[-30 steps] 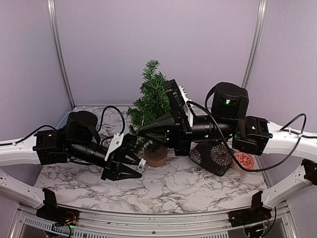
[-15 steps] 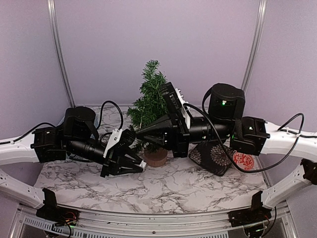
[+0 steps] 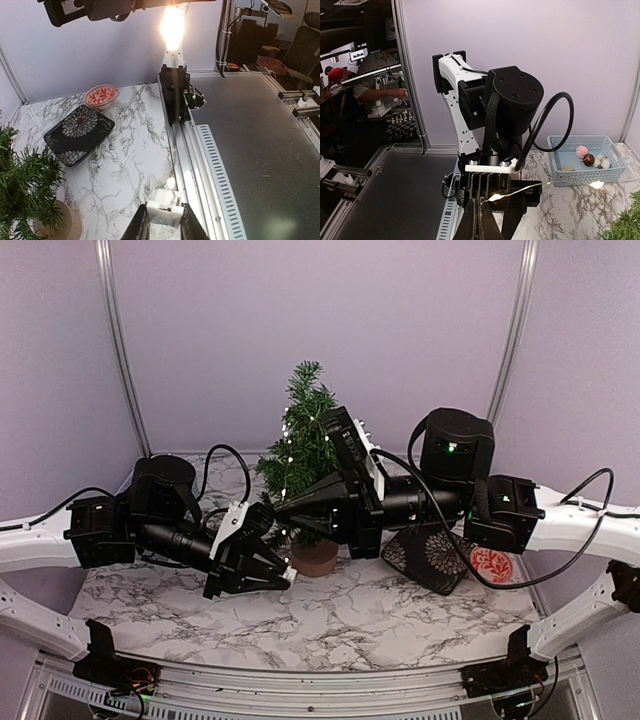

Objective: Decorate the small christmas tree

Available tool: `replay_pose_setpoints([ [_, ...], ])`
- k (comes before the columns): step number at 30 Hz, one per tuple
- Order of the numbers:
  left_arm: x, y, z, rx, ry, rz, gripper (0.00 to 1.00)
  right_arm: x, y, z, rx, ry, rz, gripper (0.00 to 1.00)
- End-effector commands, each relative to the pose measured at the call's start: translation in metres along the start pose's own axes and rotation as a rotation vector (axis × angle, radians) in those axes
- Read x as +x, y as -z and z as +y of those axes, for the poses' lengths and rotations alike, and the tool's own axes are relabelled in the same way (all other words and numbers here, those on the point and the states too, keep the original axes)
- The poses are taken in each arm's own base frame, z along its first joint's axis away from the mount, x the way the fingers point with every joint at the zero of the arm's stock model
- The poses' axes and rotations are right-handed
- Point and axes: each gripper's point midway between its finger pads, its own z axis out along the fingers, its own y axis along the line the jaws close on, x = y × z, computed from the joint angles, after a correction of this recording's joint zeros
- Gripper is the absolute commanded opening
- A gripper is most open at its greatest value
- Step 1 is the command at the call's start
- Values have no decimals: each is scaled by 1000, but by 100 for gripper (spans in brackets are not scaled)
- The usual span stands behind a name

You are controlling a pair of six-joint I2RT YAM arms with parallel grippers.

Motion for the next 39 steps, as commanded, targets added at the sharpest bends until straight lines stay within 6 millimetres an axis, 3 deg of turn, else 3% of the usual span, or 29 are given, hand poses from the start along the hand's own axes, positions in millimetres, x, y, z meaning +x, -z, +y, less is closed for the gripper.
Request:
replay_pose_setpoints([
  [1, -10, 6, 2, -29, -5, -17, 28, -22, 5, 3, 11, 35, -54, 0],
  [8, -14, 9, 6, -55, 17, -38, 29, -23, 13, 0, 54, 27, -59, 0],
  [12, -24, 12, 7, -68, 17, -65, 41, -25, 19, -2, 78, 19, -72, 0],
  [19, -55, 22, 14, -112, 17, -149, 46, -23, 24, -4, 101, 7, -77, 0],
  [28, -90, 21, 18, -96, 32, -249, 42, -26, 31, -5, 122, 2, -92, 0],
  [32, -90, 17, 18, -80, 38, -249, 41, -24, 42, -5, 155, -21, -101, 0],
  [39, -84, 12, 20, -76, 51, -236, 42, 6, 64, -3, 199, -123, -67, 0],
])
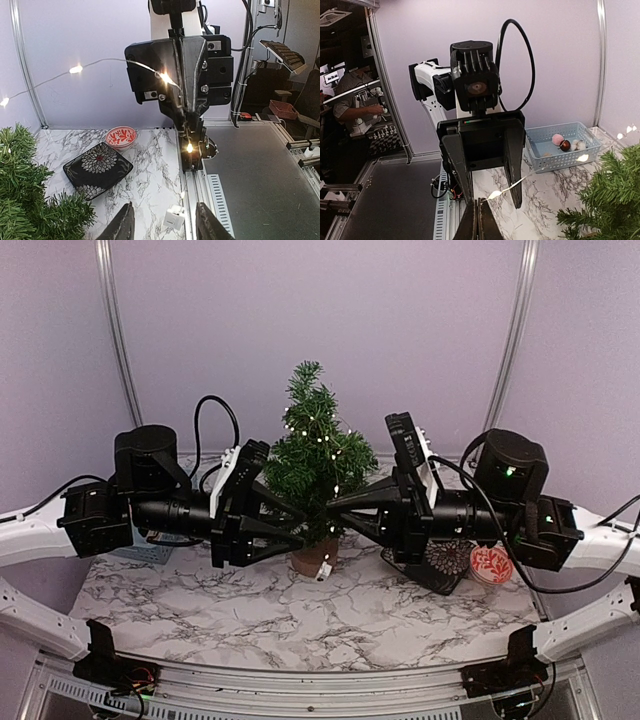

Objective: Decorate the small christmas tree

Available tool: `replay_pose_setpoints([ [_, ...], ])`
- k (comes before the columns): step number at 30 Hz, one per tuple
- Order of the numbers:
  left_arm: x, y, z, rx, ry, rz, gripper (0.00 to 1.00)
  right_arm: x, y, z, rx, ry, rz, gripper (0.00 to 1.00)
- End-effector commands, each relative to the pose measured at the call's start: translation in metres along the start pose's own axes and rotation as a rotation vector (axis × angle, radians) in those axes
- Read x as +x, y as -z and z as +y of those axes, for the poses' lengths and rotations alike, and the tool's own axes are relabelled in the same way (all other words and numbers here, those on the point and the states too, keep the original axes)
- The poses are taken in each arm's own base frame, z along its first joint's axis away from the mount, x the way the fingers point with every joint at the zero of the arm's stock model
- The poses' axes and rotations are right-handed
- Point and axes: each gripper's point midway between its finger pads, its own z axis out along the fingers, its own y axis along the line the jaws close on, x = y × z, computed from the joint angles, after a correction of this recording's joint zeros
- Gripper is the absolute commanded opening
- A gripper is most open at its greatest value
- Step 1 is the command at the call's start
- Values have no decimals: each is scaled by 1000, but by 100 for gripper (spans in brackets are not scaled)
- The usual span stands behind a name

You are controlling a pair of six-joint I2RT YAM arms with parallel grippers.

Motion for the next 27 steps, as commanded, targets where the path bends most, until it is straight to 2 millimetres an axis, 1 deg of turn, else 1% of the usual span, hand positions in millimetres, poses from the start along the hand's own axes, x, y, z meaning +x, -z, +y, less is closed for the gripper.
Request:
replay_pose_setpoints([
  [1, -9, -2, -5, 26, -5, -29, 42, 6, 16, 0, 33, -77, -3, 0],
  [4, -2, 0, -4, 13, -1, -20, 42, 24, 21, 2, 30, -119, 41, 0],
  [7, 3, 6, 2, -40, -1, -16, 42, 49, 25, 5, 15, -171, 119, 0],
  [9, 6, 10, 8, -82, 4, -17, 42, 65, 23, 8, -3, -192, 180, 0],
  [11, 7, 16, 16, -139, 19, -32, 44, 77, 18, 10, -18, -197, 236, 0],
  [14, 6, 25, 32, -240, 48, -51, 45, 83, 4, 6, -21, -178, 280, 0],
  [17, 6, 37, 48, -335, 88, -75, 47, 78, -13, 3, -36, -149, 276, 0],
  [20, 3, 57, 71, -474, 153, -112, 50, 73, -31, 0, -42, -135, 279, 0],
  [21, 3, 68, 84, -554, 182, -129, 50, 73, -36, -2, -41, -136, 282, 0],
  [25, -1, 114, 126, -759, 323, -216, 52, 80, -49, -9, -28, -145, 311, 0],
  [26, -2, 124, 135, -793, 365, -238, 52, 84, -51, -10, -25, -153, 323, 0],
  [27, -3, 130, 140, -808, 400, -254, 53, 87, -52, -12, -19, -161, 332, 0],
])
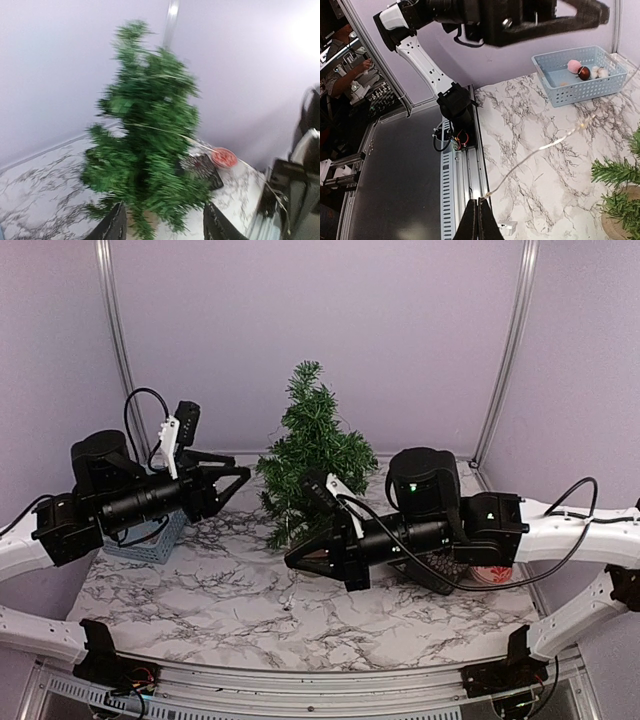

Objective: Decorate the small christmas tree

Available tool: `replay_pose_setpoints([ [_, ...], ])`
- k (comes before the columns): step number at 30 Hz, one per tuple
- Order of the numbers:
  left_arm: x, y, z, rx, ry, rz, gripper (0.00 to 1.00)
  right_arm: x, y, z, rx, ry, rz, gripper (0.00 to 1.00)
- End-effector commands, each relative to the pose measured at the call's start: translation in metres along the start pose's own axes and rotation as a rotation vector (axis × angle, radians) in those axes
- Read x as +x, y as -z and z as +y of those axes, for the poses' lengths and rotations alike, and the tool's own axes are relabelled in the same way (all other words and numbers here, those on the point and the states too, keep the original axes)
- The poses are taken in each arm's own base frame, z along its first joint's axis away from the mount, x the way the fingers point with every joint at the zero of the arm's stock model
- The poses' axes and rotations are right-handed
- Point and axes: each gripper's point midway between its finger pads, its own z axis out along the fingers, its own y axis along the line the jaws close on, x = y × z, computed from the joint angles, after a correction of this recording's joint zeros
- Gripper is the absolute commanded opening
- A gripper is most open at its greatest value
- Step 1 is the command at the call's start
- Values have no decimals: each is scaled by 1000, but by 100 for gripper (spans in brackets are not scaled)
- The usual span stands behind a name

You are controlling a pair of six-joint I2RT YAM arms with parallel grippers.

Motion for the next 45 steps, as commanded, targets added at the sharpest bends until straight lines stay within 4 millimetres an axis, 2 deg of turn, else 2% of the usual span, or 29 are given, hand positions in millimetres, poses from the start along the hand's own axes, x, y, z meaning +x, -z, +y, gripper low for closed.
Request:
replay_pose_setpoints([
  [1, -31, 16, 61, -218, 221, -108, 54, -9, -6, 1, -2, 2, 4, 0],
  [3, -38, 15, 69, -220, 273, -108, 55, -5, -7, -3, 12, -15, 16, 0],
  [6, -41, 1, 73, -209, 316, -63, 56, 1, -10, -7, 29, -41, 36, 0],
  [13, -45, -40, 60, -100, 379, 58, 55, 11, -19, -16, 64, -86, 90, 0],
  [17, -33, -54, 58, -77, 397, 114, 55, 11, -19, -19, 79, -94, 86, 0],
  [20, -17, -62, 62, -88, 410, 163, 52, 12, -19, -20, 85, -96, 88, 0],
  [24, 0, -65, 66, -113, 405, 219, 42, 15, -21, -21, 86, -102, 97, 0],
  [28, 6, -62, 70, -137, 382, 245, 35, 16, -21, -22, 88, -100, 98, 0],
  [33, 6, -62, 78, -187, 353, 248, 11, 14, -22, -25, 99, -100, 91, 0],
  [36, 1, -64, 86, -226, 330, 239, 0, 11, -21, -29, 111, -103, 81, 0],
  [41, -4, -69, 103, -310, 293, 249, 0, 8, -18, -35, 125, -113, 68, 0],
  [45, -4, -64, 119, -385, 286, 251, 0, 10, -18, -38, 129, -122, 72, 0],
])
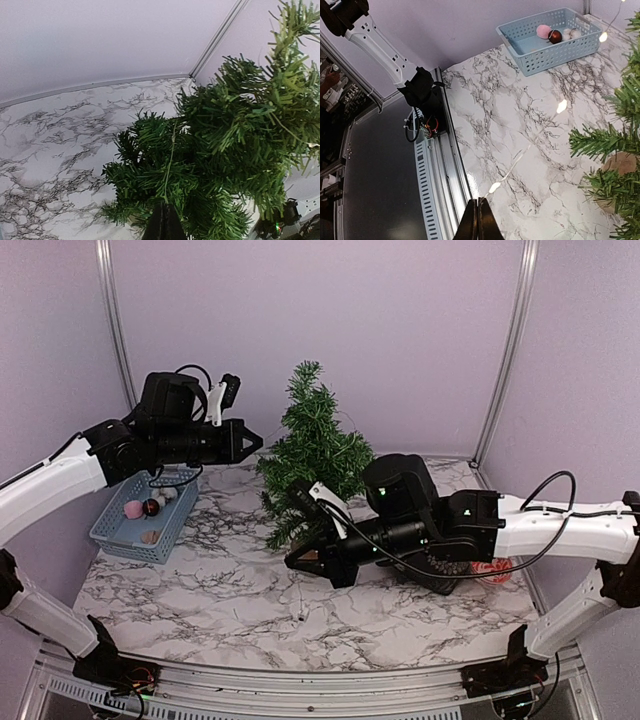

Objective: Decorate the small christmas tree

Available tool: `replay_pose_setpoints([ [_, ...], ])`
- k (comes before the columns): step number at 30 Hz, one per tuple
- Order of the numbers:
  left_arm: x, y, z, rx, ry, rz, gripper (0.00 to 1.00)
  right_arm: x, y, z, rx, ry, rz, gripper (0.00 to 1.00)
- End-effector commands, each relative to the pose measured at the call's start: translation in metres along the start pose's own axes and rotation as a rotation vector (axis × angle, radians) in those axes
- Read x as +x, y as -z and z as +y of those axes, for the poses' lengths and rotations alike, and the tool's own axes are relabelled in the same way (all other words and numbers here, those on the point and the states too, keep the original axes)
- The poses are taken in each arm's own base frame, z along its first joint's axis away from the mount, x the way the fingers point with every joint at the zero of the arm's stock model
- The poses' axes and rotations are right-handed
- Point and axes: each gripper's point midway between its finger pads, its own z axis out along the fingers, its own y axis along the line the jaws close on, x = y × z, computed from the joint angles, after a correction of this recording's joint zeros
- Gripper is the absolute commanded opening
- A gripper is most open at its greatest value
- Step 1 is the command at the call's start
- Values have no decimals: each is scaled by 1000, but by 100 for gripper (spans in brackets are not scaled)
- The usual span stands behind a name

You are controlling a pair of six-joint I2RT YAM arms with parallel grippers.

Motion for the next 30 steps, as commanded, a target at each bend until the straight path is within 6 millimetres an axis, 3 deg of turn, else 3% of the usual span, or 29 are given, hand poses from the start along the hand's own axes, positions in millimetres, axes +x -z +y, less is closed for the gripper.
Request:
replay_pose_setpoints([
  [1, -10, 4, 28, -134, -18, -22, 0, -16, 3, 5, -13, -5, -35, 0],
  [7, -4, 1, 47, -206, -11, 7, 0, -16, -3, 5, -32, -12, -29, 0],
  [16, -18, -17, 53, -232, -12, 1, 0, -28, -6, -1, -36, -35, -62, 0],
  [22, 2, -14, 71, -296, -3, 63, 0, -24, -5, -5, -25, -54, -49, 0],
  [30, 36, -3, 58, -188, 16, 144, 0, -8, 4, -6, -17, -90, -32, 0],
])
